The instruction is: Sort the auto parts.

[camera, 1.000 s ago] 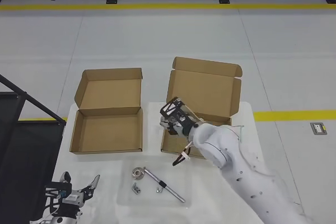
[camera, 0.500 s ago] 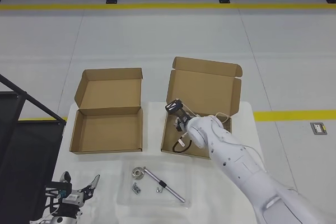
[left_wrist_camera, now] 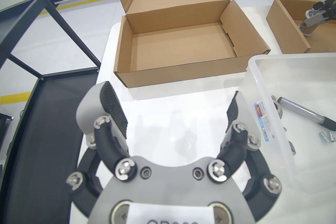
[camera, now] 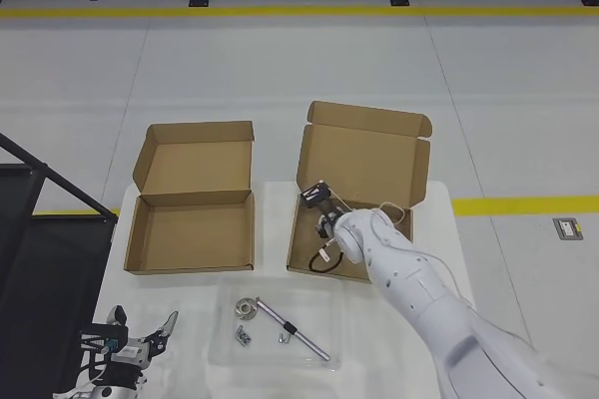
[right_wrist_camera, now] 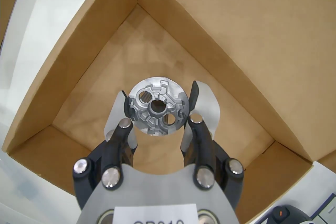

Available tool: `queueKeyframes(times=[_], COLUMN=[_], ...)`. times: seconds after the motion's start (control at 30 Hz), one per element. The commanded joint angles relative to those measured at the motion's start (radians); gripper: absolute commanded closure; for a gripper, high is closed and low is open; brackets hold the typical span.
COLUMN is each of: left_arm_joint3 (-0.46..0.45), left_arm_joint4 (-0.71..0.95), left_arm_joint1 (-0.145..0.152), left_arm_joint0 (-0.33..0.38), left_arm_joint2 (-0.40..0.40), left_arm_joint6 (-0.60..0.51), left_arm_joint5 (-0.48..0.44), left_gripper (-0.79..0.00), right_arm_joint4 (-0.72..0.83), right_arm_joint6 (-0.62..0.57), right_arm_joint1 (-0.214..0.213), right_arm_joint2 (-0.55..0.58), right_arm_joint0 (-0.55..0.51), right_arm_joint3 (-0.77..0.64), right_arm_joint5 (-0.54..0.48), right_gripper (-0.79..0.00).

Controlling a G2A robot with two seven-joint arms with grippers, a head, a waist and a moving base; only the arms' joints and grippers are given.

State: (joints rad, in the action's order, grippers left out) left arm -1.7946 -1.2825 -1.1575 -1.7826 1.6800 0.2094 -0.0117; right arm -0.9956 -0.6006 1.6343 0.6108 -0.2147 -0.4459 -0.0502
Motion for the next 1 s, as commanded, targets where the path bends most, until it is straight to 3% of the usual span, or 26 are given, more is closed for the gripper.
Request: queueKeyframes(times=[0.0,0.33,0.6,0.77,0.97], left_arm_joint3=[0.000,0.000,0.000,0.000,0.000], left_arm_joint4=[0.000,0.000,0.000,0.000,0.000], left_arm_joint1=[0.000,0.000,0.000,0.000,0.000], left_arm_joint0=[0.000,0.000,0.000,0.000,0.000], left_arm_joint2=[0.000,0.000,0.000,0.000,0.000], left_arm_joint6=[0.000,0.000,0.000,0.000,0.000], left_arm_joint5=[0.000,0.000,0.000,0.000,0.000], left_gripper=[-0.785,-0.785,-0.785,-0.785,-0.785], right_arm_joint4=[0.000,-0.007,0.003,-0.054,-0.147], right_arm_joint6=[0.000,-0.008,0.007,-0.086,-0.343], right_arm_joint1=[0.008,0.023,-0.019,-0.086,-0.198], right_arm_joint2=[0.000,0.012,0.070,0.132,0.292], right_arm_joint0=[0.008,0.036,0.034,-0.061,-0.350], right_arm_joint3=[0.013,0.053,-0.071,-0.340,-0.925], right_arm_joint5=[-0.002,-0.039,-0.180,-0.219,-0.283], right_gripper=[-0.785,-0.785,-0.785,-0.785,-0.785])
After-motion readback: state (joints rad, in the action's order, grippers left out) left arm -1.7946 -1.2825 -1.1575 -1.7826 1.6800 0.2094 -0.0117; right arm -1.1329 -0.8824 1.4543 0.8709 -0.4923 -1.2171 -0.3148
